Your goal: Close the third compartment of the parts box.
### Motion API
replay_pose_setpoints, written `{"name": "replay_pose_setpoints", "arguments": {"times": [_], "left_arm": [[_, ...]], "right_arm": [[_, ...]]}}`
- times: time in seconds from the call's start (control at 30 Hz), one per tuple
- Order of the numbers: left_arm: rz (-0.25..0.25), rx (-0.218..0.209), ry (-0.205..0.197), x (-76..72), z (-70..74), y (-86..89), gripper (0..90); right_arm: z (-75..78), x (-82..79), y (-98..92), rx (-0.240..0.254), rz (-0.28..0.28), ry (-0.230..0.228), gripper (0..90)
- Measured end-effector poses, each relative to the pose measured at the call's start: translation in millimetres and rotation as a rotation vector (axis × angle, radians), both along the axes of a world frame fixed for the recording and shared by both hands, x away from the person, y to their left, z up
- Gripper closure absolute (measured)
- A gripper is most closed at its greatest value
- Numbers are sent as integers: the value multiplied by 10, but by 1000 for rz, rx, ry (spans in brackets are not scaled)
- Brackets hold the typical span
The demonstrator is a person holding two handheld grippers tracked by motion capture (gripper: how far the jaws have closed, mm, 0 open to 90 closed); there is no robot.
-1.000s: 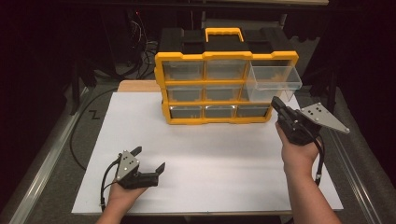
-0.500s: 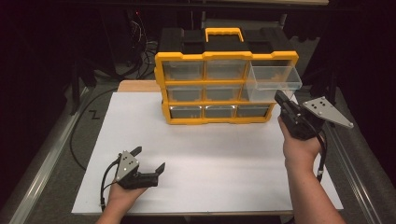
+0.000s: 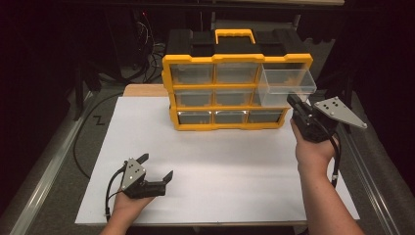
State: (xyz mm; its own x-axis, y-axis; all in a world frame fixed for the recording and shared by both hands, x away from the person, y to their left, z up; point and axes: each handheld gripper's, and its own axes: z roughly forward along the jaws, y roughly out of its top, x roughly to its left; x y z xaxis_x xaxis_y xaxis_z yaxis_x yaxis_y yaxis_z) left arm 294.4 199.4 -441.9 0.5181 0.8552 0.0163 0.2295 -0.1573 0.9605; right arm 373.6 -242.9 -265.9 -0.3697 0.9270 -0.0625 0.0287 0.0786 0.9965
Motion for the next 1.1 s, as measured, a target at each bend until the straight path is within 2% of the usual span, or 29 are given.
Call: {"name": "replay_pose_setpoints", "arguments": {"times": [0.57, 1.1], "left_arm": [[-8, -2, -4, 6, 7, 4, 4], [-12, -7, -6, 5, 11, 8, 4]], "right_arm": [[33, 55, 17, -6, -14, -7, 900], [73, 187, 43, -4, -37, -1, 900]]}}
